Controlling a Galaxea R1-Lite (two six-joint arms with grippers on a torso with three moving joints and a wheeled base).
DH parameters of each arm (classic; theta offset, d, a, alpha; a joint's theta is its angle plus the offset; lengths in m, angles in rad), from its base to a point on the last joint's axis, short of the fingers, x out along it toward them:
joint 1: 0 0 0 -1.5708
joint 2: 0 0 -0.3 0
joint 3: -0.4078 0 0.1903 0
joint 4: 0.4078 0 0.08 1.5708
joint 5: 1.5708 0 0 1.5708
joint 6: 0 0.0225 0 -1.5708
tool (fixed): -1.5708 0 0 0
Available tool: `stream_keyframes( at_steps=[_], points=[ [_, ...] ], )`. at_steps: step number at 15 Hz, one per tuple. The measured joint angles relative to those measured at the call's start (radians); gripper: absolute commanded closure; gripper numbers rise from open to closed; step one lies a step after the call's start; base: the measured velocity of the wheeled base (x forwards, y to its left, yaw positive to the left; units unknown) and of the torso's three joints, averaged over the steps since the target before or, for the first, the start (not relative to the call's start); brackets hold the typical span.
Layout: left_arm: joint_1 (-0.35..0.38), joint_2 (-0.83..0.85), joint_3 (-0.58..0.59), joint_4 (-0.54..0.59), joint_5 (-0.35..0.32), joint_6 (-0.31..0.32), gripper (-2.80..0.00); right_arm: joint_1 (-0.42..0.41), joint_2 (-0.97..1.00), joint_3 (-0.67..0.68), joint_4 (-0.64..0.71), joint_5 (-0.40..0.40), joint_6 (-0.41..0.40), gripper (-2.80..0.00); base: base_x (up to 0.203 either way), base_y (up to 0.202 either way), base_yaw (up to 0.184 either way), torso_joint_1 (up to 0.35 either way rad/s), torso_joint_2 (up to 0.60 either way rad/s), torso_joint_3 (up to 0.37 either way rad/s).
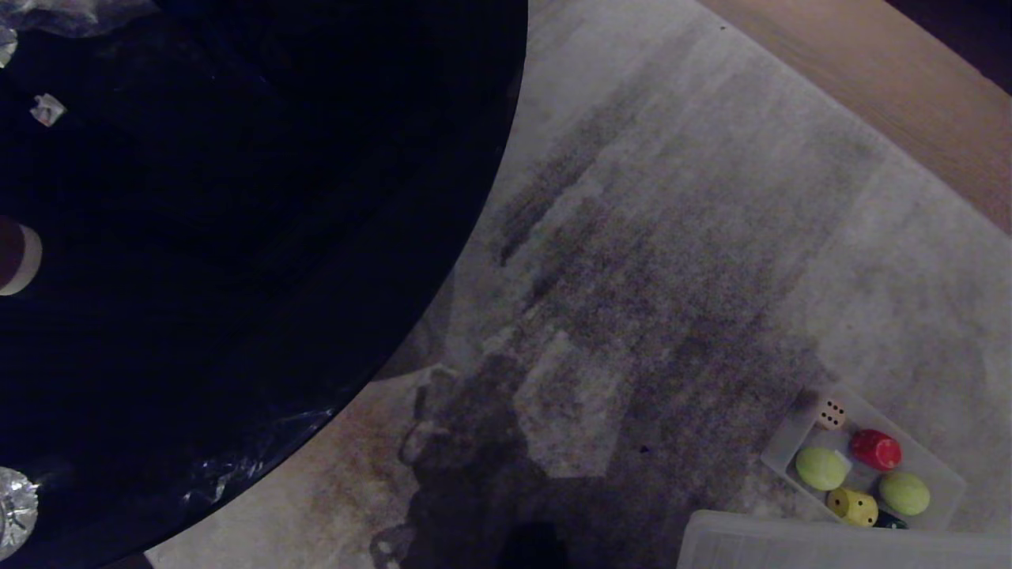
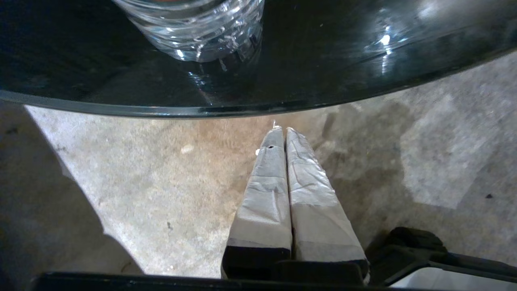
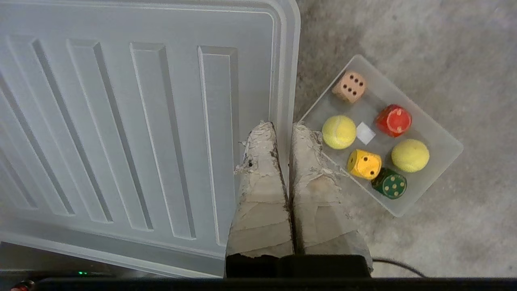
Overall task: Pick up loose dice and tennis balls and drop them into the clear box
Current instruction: Close the lid
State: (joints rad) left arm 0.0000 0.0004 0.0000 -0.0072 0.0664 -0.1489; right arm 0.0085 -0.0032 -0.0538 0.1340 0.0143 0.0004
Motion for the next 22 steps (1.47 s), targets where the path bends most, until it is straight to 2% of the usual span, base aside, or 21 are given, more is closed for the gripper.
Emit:
stream_keyframes(
  at_steps=[22],
  points=[
    [0.0, 0.0, 0.0, 0.0, 0.0, 0.0, 0.0, 0.0, 0.001, 0.0, 0.0, -0.001, 0.0, 0.0, 0.0, 0.0, 0.0, 0.003, 0.0, 0.202]
  ],
)
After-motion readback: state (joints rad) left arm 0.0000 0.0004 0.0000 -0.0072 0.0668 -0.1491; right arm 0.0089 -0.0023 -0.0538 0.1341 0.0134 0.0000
